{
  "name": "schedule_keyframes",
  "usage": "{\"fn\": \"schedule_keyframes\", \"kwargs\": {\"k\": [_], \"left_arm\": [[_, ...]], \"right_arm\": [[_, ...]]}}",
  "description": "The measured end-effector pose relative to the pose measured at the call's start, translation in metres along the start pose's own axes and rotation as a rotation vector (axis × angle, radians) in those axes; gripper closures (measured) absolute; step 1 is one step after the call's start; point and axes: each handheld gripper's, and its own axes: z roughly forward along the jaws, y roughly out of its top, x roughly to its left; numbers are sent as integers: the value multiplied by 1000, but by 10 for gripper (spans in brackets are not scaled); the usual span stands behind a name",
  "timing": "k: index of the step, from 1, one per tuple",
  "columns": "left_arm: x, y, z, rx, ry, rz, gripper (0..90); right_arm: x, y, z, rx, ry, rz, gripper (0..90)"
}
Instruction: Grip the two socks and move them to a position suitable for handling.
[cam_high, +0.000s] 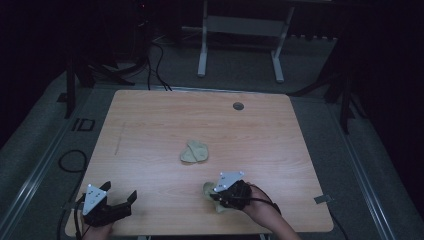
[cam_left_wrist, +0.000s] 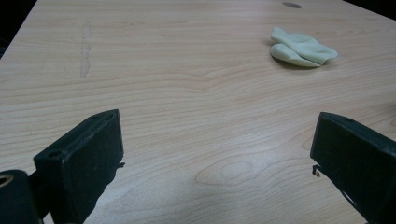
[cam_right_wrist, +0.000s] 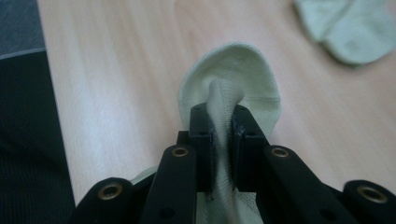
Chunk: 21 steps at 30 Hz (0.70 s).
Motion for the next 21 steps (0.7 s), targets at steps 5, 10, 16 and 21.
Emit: {"fn": "schedule_keyframes", "kwargs": {"k": [5,10,16,21], "left_arm": [[-4,1,1,6,-23,12,28],[-14,1,5,49,-78,51,34],[-37,2,10,85,-156,91,40],[-50,7,13,101,-215,82,53]], "right_arm": [[2,-8,15,20,29,-9,808],[0,-14,29,73,42,-33,797],[1,-16,31,66,50,-52,781],[1,-12,29,94,65,-55,666]]}}
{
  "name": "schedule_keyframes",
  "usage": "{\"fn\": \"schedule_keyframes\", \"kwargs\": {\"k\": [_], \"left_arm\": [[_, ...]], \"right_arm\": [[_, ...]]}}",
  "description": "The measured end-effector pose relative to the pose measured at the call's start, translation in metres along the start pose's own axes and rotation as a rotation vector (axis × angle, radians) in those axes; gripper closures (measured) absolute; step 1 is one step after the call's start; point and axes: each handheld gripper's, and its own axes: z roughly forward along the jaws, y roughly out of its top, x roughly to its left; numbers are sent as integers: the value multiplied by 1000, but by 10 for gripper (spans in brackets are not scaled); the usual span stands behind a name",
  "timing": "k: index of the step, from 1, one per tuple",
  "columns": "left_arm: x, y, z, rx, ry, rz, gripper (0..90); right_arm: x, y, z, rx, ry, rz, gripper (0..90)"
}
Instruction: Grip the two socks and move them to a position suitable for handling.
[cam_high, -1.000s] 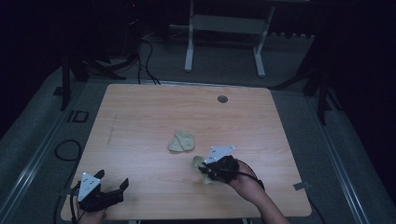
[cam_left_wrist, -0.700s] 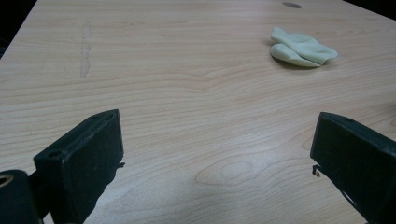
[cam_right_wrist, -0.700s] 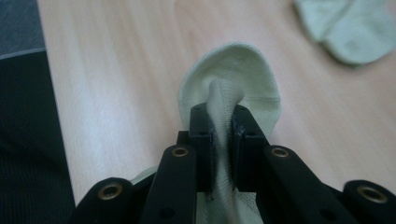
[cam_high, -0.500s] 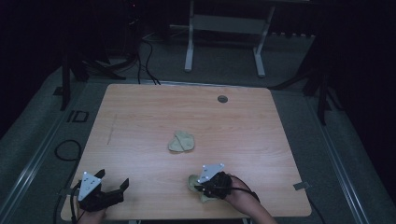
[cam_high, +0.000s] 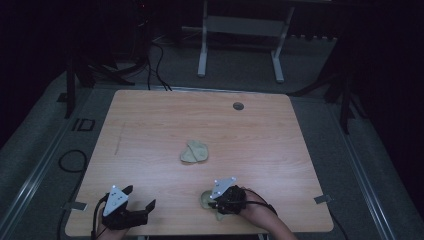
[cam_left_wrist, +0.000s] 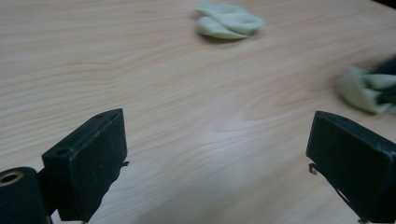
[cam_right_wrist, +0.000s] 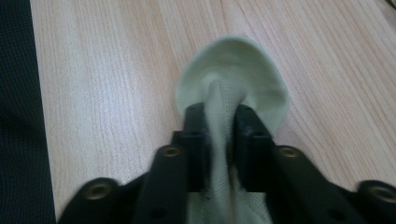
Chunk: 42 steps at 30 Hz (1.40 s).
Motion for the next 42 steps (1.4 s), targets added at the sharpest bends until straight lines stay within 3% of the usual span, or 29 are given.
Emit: {"fn": "schedule_keyframes", "kwargs": {"k": [1,2,3,5,8,12,14,17,18,24,29,33,34,35,38,42], "left_arm": [[-13,10,4,-11,-63,0,53],[-13,10,4,-11,-63,0,53],[-22,19,7,-17,-103,13,71],[-31,27,11,-16,-143,27,147],[-45,38,21,-9,-195,44,171],[-58,46,40,44,-264,69,268],[-62,46,51,74,-267,86,312],[-65,44,69,133,-278,74,380],[-64,43,75,156,-287,62,385],[-69,43,97,221,-302,83,459],[-74,42,105,271,-318,122,566],[-77,41,108,291,-312,139,661],[-79,39,110,307,-305,149,701],[-79,39,110,307,-305,149,751],[-80,38,110,301,-310,132,874],[-81,39,105,291,-298,148,884]], "right_arm": [[0,3,-8,-25,6,-2,542],[0,5,-14,-41,8,3,507],[1,7,-21,-59,2,1,501],[-1,9,-38,-108,-28,15,501],[-4,7,-63,-172,-52,52,512],[-9,-6,-75,-175,-110,104,619],[-13,-15,-72,-162,-110,150,698],[-15,-25,-62,-155,-102,192,718],[-15,-26,-57,-152,-90,193,715],[-12,-26,-27,-96,-36,171,606],[-11,-24,-14,-29,-11,130,613],[-13,-23,-13,-20,-5,141,654],[-14,-24,-13,-18,-2,144,704],[-14,-24,-13,-18,-2,144,704],[-14,-25,-14,-16,-10,151,813],[-11,-24,-17,-22,-39,144,852]]}}
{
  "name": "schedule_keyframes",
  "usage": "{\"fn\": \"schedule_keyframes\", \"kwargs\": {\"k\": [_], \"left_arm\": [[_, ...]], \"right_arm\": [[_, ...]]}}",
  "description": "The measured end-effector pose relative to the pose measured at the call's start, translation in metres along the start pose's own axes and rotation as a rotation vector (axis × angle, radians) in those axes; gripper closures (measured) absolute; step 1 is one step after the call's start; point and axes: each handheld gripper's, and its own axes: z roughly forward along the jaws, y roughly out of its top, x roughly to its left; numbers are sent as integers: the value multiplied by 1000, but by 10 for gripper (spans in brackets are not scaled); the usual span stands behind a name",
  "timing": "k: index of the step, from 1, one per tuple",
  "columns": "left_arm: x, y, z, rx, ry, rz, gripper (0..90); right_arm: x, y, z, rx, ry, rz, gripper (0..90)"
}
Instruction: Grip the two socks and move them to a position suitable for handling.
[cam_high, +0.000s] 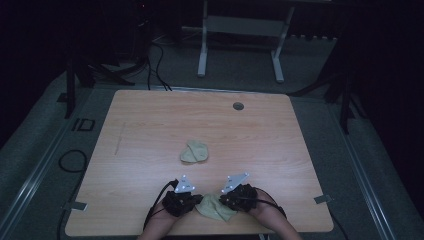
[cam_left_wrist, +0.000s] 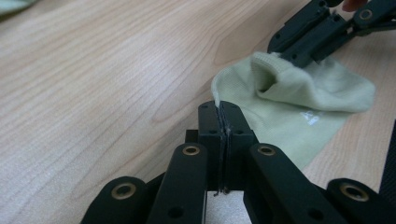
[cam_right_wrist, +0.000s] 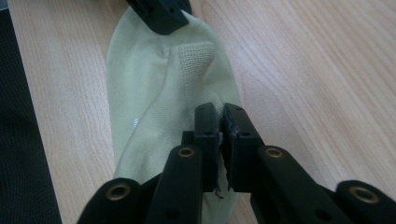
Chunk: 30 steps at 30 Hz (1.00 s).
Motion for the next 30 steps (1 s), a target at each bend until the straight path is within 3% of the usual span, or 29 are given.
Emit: {"fn": "schedule_keyframes", "kwargs": {"k": [5,9,13,18,19,21,22,24,27,28,29,30], "left_arm": [[1,3,-11,-34,28,-15,885],[4,8,-31,-87,66,-29,886],[5,7,-41,-100,79,-44,885],[6,0,-40,-94,79,-63,885],[6,-4,-35,-83,72,-65,884],[6,-5,-32,-77,67,-65,884],[7,-8,-25,-65,31,-79,883],[7,-8,-25,-65,31,-79,883],[6,-11,-9,-12,2,-82,880],[6,-11,-8,-8,-3,-82,874],[6,-11,-8,-8,-3,-82,814],[6,-11,-8,-8,-3,-82,814]], "right_arm": [[-3,0,-19,-77,-42,52,852],[-9,-2,-54,-192,-107,117,852],[-12,-13,-73,-266,-107,189,851],[-11,-28,-77,-269,-132,232,848],[-11,-41,-73,-267,-114,275,842],[-10,-45,-71,-257,-105,280,839],[-9,-55,-65,-242,-105,298,838],[-9,-58,-63,-236,-105,305,838],[-11,-70,-55,-193,-123,346,833],[-12,-72,-54,-183,-140,343,819],[-12,-72,-54,-183,-140,343,819],[-13,-74,-54,-170,-155,345,750]]}}
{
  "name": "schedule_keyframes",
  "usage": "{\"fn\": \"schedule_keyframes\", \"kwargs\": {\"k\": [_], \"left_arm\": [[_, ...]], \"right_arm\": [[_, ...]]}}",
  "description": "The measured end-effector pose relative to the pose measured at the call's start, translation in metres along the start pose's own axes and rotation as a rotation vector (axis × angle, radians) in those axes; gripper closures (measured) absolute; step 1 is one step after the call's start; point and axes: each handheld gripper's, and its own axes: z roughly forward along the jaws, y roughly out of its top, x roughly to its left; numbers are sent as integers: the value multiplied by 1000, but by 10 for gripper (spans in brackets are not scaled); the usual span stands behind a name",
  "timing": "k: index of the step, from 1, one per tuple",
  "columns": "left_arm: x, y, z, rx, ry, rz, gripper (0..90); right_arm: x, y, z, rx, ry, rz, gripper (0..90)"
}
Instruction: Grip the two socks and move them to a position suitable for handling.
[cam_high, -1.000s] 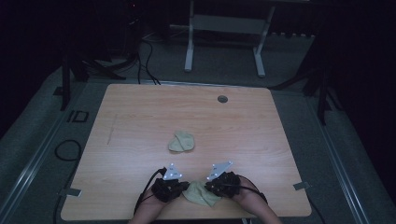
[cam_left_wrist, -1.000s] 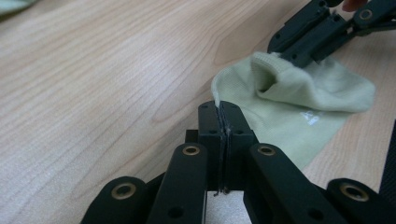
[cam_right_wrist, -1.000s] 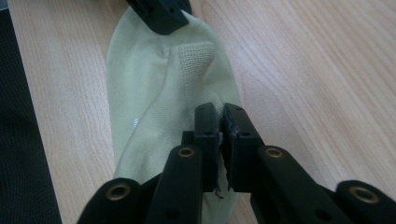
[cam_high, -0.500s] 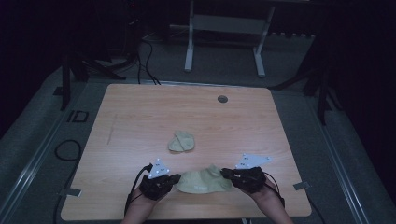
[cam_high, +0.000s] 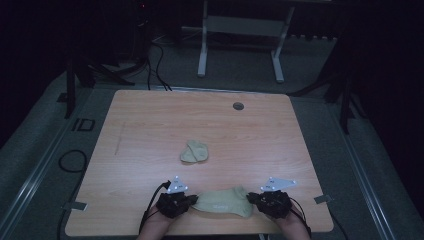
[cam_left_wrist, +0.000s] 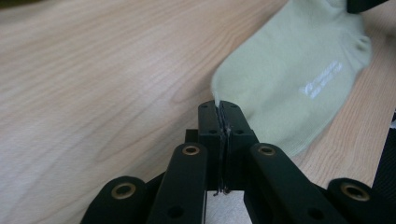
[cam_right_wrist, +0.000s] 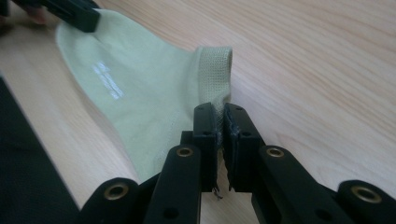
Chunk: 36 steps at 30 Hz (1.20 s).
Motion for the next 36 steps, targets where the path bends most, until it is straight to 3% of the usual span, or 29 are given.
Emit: {"fn": "schedule_keyframes", "kwargs": {"k": [1,2,6,8,11,14,17,19,25,27,36], "left_arm": [[2,-1,-2,-16,-17,5,723],[3,-2,-4,-21,-26,6,668],[5,-2,-14,-58,13,14,626],[6,0,-20,-89,31,7,634],[0,4,-25,-114,30,19,769],[-13,8,-21,-94,32,65,870],[-23,10,-10,-62,6,92,885],[-26,11,-3,-30,20,122,895],[-11,9,10,10,58,76,895],[-8,7,9,6,48,68,895],[-8,5,8,6,46,70,894]], "right_arm": [[-4,0,-1,2,2,13,674],[-7,0,-3,-9,2,24,655],[-7,3,-10,-38,5,18,649],[-4,6,-9,-33,7,-3,683],[2,11,-4,-36,22,-22,739],[11,17,6,-19,49,-51,778],[18,22,16,-4,60,-80,782],[21,26,22,0,65,-89,785],[16,27,38,34,31,-103,792],[11,23,42,59,16,-103,774],[4,9,33,37,11,-93,761]]}}
